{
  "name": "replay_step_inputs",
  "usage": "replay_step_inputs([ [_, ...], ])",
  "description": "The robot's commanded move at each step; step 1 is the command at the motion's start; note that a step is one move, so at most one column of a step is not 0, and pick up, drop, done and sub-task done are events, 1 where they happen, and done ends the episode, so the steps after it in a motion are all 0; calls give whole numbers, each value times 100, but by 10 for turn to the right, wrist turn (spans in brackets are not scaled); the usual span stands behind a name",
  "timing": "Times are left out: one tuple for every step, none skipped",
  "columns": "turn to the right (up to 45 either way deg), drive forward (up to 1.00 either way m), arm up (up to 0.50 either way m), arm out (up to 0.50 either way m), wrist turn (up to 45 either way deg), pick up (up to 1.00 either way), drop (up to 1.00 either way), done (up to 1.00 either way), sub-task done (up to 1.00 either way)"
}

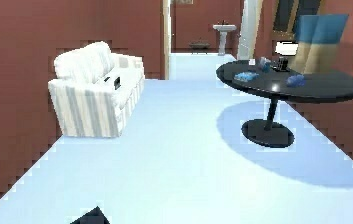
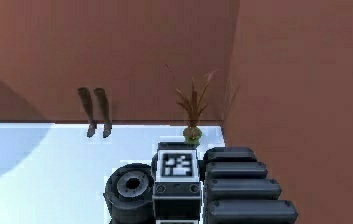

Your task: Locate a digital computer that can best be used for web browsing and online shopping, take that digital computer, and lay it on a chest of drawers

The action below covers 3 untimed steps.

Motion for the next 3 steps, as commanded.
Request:
replay_step_inputs([
  [-450, 0, 0, 0, 0, 0, 0, 0, 0],
  [-390, 0, 0, 0, 0, 0, 0, 0, 0],
  [0, 5, 0, 0, 0, 0, 0, 0, 0],
])
